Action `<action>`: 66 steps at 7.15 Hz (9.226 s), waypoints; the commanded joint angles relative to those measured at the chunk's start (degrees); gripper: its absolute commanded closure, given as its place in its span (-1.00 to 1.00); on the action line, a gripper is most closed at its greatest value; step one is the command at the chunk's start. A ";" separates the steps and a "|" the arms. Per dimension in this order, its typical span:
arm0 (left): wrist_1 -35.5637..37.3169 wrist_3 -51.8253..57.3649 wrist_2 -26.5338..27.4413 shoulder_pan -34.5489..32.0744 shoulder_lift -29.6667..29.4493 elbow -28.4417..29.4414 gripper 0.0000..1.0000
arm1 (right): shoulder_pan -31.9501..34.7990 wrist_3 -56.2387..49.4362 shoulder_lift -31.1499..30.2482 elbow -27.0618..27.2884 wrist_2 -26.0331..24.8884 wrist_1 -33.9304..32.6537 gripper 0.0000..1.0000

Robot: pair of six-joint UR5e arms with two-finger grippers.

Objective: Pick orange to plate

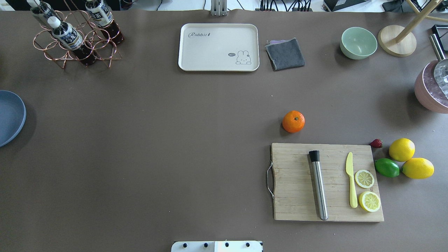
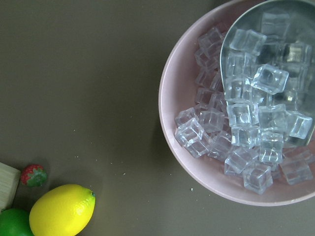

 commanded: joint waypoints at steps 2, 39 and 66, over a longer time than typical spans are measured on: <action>-0.17 -2.40 -1.48 -0.12 -0.01 -1.44 1.00 | -0.28 0.28 0.13 0.75 0.00 0.00 -1.00; 6.24 -69.12 15.74 35.57 -6.88 -48.55 -0.96 | -63.96 88.15 41.52 2.25 -35.46 3.79 1.00; 34.89 5.86 2.81 -14.53 6.14 -34.66 -0.96 | 9.13 -18.00 5.75 -10.77 -5.62 -7.38 -1.00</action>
